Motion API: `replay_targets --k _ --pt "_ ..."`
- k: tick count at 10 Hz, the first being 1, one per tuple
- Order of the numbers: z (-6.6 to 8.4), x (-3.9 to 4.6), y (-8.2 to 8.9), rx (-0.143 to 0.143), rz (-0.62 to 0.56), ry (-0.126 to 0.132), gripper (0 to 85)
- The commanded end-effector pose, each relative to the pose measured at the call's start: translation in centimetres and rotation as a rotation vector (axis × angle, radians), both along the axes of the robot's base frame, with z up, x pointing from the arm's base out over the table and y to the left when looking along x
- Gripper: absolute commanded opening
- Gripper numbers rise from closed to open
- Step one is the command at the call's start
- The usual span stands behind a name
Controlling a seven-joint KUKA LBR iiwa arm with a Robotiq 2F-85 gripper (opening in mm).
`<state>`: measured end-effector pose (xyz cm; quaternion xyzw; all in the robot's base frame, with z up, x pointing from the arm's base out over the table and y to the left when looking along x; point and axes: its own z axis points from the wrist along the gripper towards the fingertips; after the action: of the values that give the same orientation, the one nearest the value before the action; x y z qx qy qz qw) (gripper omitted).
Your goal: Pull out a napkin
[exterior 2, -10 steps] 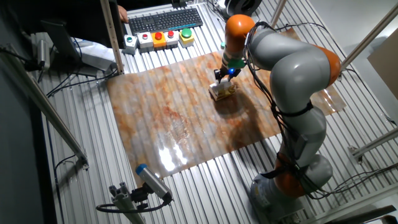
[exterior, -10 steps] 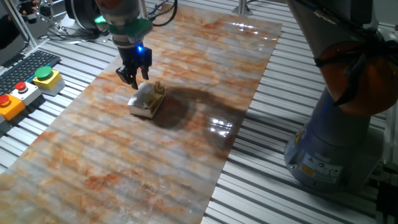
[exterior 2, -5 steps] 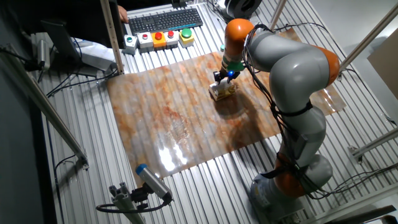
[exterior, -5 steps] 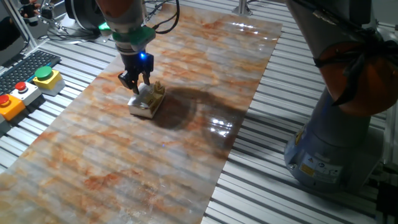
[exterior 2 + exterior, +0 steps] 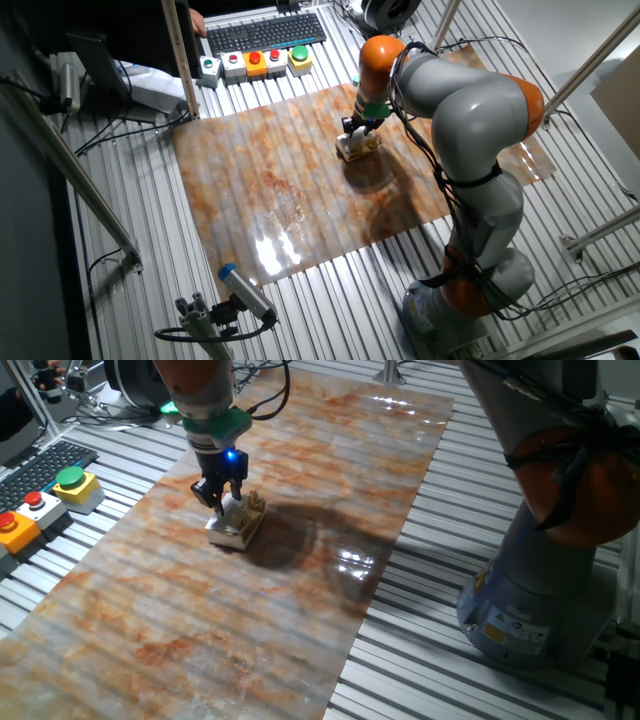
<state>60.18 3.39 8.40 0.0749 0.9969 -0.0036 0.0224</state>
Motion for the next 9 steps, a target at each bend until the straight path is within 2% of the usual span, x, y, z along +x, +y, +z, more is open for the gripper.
replay_targets --k 1,3,4,5,6,7,9 --pt "0.0 -0.04 0.1 0.003 -0.004 0.002 51.0" --pt "0.3 -0.09 0.5 0.012 -0.027 0.018 51.0" --pt "0.3 -0.34 0.9 0.002 -0.055 0.011 51.0" --pt "0.3 -0.34 1.2 -0.01 -0.059 0.022 51.0" --pt "0.4 -0.3 1.4 -0.009 -0.066 0.031 51.0" --pt "0.7 -0.07 1.6 0.004 -0.081 0.038 51.0" --pt "1.2 0.72 1.3 -0.007 -0.08 0.047 51.0"
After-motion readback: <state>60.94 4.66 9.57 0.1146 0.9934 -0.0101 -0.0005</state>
